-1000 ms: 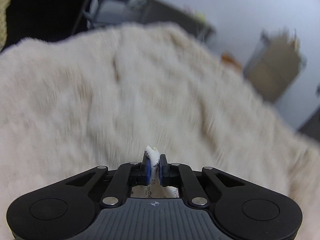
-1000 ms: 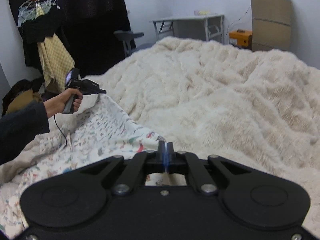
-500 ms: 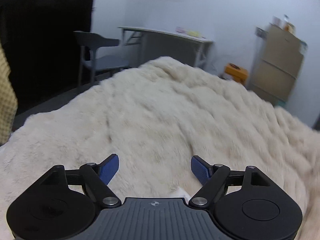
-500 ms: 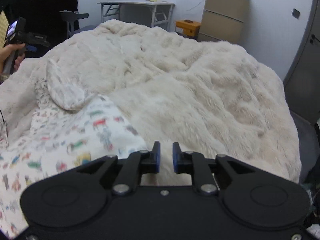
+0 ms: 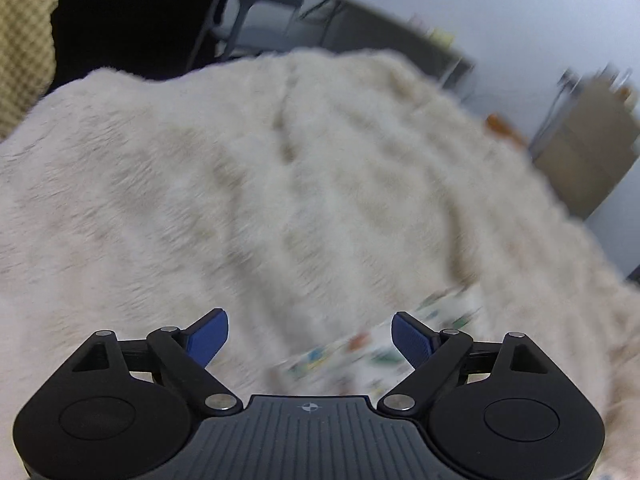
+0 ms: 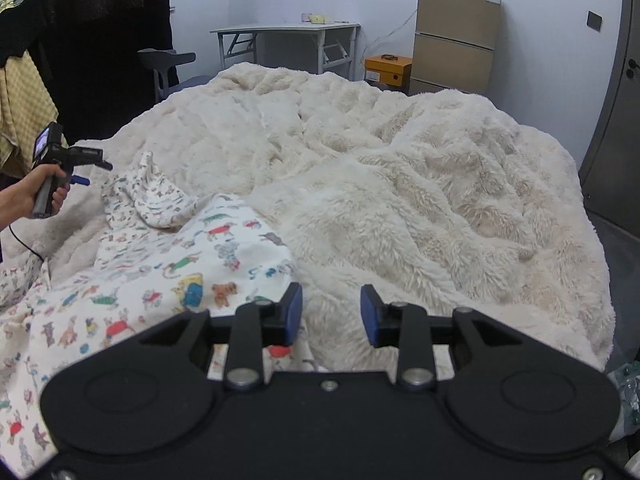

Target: Fold clothes

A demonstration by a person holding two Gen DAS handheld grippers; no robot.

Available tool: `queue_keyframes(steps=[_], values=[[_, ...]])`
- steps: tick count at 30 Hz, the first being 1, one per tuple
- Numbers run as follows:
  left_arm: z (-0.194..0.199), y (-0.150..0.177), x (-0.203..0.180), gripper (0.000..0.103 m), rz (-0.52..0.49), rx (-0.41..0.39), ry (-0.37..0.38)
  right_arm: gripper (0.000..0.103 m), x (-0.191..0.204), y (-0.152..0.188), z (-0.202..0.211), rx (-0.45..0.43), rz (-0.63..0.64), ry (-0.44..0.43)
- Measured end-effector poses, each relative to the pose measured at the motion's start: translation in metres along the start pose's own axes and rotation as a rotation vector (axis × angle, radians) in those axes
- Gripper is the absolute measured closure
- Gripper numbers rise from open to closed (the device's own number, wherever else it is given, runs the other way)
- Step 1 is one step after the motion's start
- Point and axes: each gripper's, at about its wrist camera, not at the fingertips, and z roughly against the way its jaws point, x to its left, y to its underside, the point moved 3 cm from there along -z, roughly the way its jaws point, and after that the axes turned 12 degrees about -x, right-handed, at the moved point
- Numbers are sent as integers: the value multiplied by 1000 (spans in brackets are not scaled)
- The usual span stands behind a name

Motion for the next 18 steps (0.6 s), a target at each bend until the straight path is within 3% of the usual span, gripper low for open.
queue_keyframes(steps=[3, 5, 10, 12, 13, 14, 15, 16, 18], values=[[-1, -8, -39, 7, -48, -2, 90, 72, -1, 3, -1, 3, -8, 3], [-5, -6, -64, 0, -114, -5, 111, 72, -2, 5, -2, 5, -13, 6], [-43, 30, -117, 1, -399, 26, 23, 72, -5, 10, -1, 6, -29, 11], [-52, 39, -120, 8, -407, 56, 51, 72, -7, 11, 3, -4, -42, 17], [-56, 43, -120, 31, -409, 72, 67, 72, -8, 11, 5, -10, -49, 19], [-60, 47, -121, 68, -410, 87, 83, 71, -10, 12, 7, -15, -57, 21], [-64, 51, -121, 91, -441, 109, 72, 71, -11, 12, 8, -15, -58, 24], [-62, 48, -119, 102, -435, 84, 75, 71, -12, 13, 8, -16, -59, 26], [-57, 39, -114, 102, -413, 27, 85, 71, -15, 14, 10, -25, -74, 32]])
